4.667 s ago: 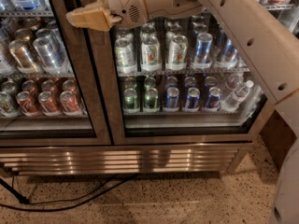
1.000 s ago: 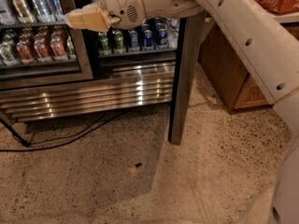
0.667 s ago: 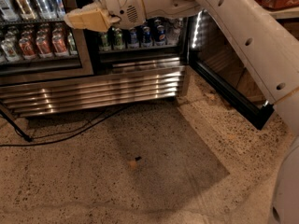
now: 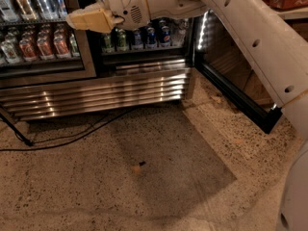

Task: Open right fridge door

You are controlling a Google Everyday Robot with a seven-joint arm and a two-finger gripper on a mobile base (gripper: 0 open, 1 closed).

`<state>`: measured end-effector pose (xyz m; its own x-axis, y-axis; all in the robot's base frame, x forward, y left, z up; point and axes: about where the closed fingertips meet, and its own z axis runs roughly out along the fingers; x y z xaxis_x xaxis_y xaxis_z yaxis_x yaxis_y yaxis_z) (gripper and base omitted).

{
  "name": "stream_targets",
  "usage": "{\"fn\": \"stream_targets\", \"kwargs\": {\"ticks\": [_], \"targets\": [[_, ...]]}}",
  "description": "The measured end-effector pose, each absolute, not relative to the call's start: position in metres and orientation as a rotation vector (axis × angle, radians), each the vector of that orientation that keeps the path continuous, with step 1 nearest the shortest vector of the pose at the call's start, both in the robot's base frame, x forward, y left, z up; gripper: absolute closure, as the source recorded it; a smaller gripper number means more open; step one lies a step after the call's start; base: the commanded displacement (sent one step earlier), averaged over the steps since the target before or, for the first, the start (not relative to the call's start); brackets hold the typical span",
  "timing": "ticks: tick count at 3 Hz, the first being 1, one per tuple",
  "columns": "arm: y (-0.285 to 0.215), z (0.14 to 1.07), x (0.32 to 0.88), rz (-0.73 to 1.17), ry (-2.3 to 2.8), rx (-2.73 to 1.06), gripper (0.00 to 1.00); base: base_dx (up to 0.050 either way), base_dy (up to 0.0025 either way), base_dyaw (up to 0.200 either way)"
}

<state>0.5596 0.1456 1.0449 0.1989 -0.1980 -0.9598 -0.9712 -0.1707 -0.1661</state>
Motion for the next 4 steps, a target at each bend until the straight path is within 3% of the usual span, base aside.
{"fn": "stream_targets", "kwargs": {"ticks": [3, 4], "targets": [[0.1457, 1.0449, 0.5596, 1.069, 1.145, -1.563, 0.12, 0.0, 0.0, 0.0], [0.1457, 1.0449, 0.5596, 1.069, 1.145, -1.563, 0.0, 0.0, 0.0, 0.0]]}}
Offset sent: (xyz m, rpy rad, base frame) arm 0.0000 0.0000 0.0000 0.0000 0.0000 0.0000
